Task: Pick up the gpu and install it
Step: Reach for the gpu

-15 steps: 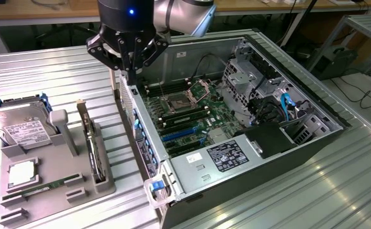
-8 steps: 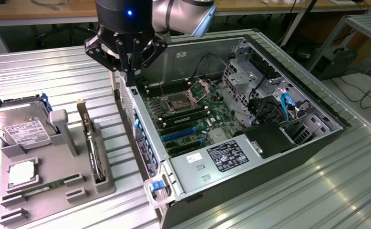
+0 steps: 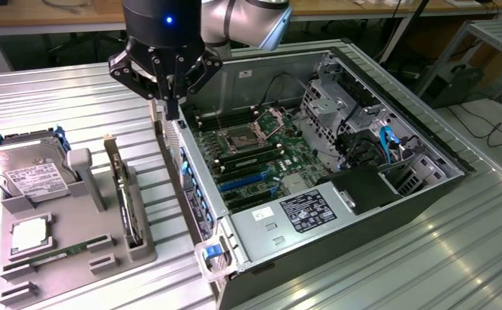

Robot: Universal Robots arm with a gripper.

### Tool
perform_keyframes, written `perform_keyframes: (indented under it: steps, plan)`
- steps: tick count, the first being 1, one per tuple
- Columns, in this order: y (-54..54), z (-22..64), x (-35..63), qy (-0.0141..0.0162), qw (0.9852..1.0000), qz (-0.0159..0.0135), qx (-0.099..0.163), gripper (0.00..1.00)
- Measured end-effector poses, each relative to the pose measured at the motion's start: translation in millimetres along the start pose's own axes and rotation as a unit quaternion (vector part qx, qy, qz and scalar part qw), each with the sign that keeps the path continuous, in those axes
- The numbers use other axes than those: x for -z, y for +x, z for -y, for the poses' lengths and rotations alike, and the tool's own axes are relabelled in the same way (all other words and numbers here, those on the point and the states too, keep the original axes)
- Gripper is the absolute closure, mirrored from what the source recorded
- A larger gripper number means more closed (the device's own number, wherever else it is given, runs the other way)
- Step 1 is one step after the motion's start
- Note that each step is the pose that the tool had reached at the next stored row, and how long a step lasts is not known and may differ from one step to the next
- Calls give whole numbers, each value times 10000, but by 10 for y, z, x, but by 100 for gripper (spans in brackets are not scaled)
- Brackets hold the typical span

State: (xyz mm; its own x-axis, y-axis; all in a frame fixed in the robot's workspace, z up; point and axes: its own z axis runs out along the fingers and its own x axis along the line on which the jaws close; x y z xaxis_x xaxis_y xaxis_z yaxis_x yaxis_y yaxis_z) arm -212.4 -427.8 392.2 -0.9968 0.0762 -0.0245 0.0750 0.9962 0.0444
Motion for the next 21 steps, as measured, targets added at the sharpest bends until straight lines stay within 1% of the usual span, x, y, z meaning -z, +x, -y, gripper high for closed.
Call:
perform_keyframes:
  steps: [21]
  plan:
    - [105,78,1,0,10000,0,0,89]
